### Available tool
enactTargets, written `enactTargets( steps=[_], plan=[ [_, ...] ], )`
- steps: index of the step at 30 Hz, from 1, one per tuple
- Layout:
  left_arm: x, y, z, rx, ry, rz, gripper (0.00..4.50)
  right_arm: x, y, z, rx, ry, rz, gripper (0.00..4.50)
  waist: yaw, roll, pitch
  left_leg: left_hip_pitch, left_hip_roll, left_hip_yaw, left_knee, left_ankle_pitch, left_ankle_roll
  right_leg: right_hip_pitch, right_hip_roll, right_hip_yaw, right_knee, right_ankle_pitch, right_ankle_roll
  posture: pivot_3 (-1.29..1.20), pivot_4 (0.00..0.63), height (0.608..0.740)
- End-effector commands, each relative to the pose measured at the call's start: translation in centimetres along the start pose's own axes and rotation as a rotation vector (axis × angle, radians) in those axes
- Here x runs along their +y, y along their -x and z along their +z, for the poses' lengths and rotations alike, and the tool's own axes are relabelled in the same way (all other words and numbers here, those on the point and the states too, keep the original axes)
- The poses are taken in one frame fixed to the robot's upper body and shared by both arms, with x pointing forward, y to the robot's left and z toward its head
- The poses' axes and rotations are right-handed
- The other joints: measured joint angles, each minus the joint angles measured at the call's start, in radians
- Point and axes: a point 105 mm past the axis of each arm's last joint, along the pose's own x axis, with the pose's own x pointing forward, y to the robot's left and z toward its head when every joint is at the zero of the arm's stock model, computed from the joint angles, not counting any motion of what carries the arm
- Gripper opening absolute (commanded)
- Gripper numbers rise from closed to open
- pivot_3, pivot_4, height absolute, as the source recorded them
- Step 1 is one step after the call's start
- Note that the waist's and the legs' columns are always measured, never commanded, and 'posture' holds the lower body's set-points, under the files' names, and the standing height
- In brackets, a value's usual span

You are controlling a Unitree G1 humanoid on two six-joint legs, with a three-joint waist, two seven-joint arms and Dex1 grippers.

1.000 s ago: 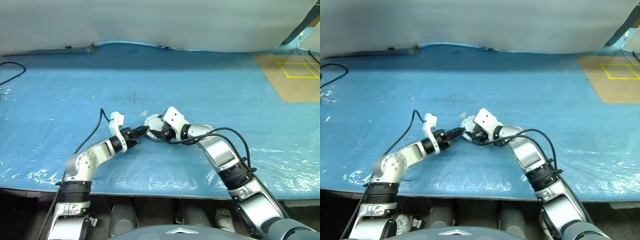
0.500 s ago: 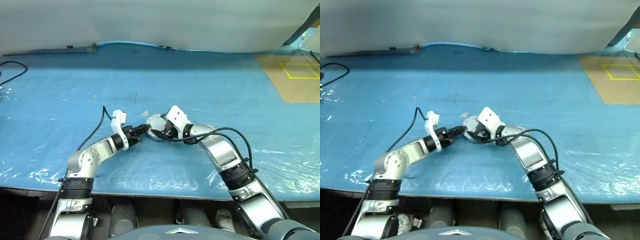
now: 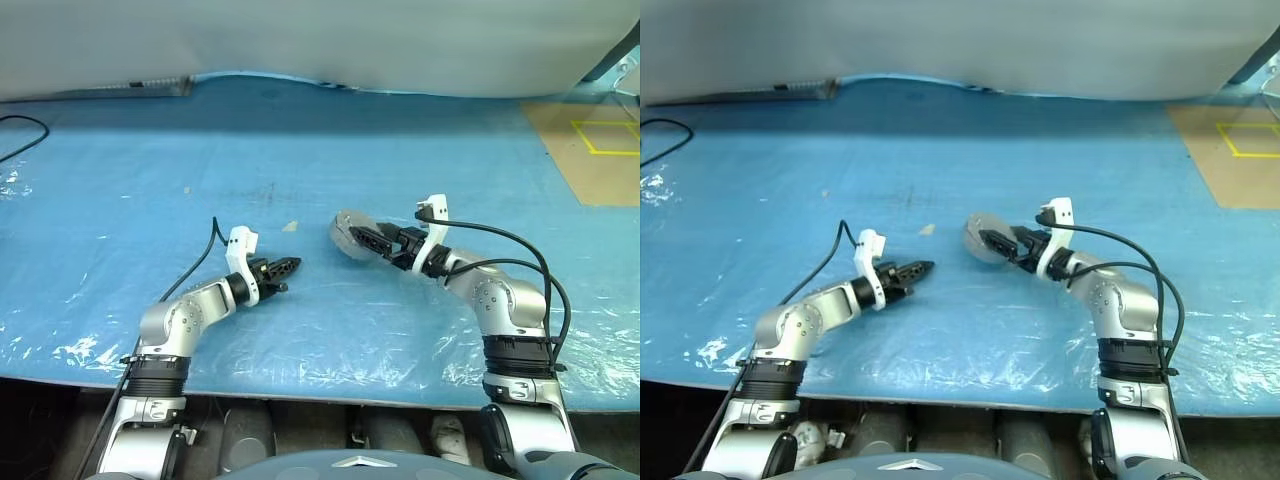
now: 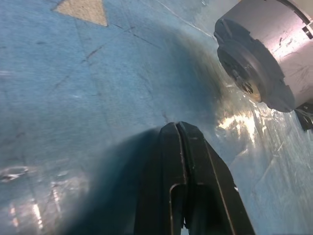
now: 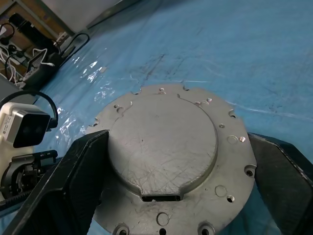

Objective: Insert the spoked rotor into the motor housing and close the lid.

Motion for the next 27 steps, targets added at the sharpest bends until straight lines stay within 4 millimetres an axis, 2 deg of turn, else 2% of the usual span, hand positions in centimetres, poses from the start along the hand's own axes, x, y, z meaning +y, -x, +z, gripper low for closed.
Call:
enactTargets(
  steps=[1, 6, 12, 16, 23, 27],
  plan=[
    [-0.5, 0.1, 1.3, -0.054, -0.031, -0.017, 0.0, 2.7, -0.5, 1.1, -0.027, 0.117, 0.09, 4.47, 0.001, 0.0, 0.0, 0.0, 0.0, 0.0, 0.0, 0.0, 0.0, 0.0, 0.0, 0.0, 0.0, 0.0, 0.0, 0.0, 0.15, 0.74],
    [1.2, 0.9, 2.9, -0.13, -0.032, 0.052, 0.0, 4.2, -1.9, -1.1, 0.053, 0.44, 0.103, 4.47, 0.005, 0.0, 0.0, 0.0, 0.0, 0.0, 0.001, 0.0, 0.0, 0.0, 0.0, 0.0, 0.0, 0.0, 0.0, 0.0, 0.15, 0.74],
    [2.3, 1.7, 4.0, -0.179, -0.047, 0.093, 0.0, 4.5, -3.4, -7.0, 0.231, 0.801, 0.169, 4.47, 0.0, 0.0, 0.0, 0.001, 0.0, 0.0, 0.004, -0.002, -0.003, 0.002, -0.001, 0.0, 0.0, 0.0, 0.0, 0.0, 0.15, 0.74],
    [2.4, 2.1, 4.4, -0.194, -0.049, 0.099, 0.0, 4.4, -4.3, -8.4, 0.245, 0.846, 0.173, 4.47, -0.009, -0.001, -0.001, 0.008, 0.0, 0.0, 0.004, -0.002, -0.003, 0.012, -0.001, 0.0, 0.0, -0.003, -0.004, 0.0, 0.15, 0.74],
    [2.1, 2.5, 4.3, -0.2, -0.055, 0.092, 0.0, 4.3, -5.2, -8.5, 0.241, 0.81, 0.162, 4.47, -0.026, -0.001, -0.001, 0.017, 0.001, 0.001, 0.005, -0.002, -0.003, 0.02, -0.001, 0.001, 0.0, -0.003, -0.005, 0.0, 0.15, 0.74],
    [1.4, 2.6, 4.9, -0.226, -0.053, 0.059, 0.0, 4.4, -5.4, -8.7, 0.257, 0.796, 0.164, 4.47, -0.026, -0.001, -0.001, 0.018, 0.001, 0.001, 0.004, -0.002, -0.003, 0.019, -0.001, 0.001, 0.0, -0.003, -0.005, 0.0, 0.15, 0.74]
  ],
)
